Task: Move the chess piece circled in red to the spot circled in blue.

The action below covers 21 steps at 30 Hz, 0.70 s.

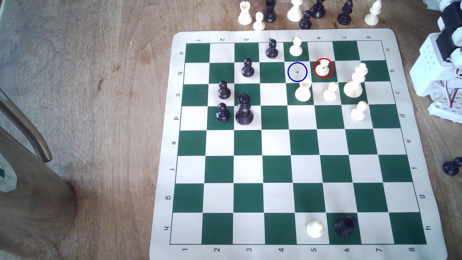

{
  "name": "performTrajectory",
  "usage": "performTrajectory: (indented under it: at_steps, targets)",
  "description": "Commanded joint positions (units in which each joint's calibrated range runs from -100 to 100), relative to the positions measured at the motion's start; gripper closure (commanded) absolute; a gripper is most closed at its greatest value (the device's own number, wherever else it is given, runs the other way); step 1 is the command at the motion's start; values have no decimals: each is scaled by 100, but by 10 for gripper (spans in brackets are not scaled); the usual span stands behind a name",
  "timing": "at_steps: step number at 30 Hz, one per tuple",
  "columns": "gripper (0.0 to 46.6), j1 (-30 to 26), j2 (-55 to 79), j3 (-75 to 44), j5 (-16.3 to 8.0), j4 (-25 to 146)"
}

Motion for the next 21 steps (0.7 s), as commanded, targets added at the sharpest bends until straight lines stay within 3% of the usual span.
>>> performTrajectory:
  at_steps: [1, 11, 16, 21]
  targets:
    - [464, 319, 22, 45, 34, -322]
    - [464, 319, 22, -1378, 34, 1349]
    - [464, 366, 31, -2548, 34, 3224]
    - [464, 561, 31, -4144, 5, 6271]
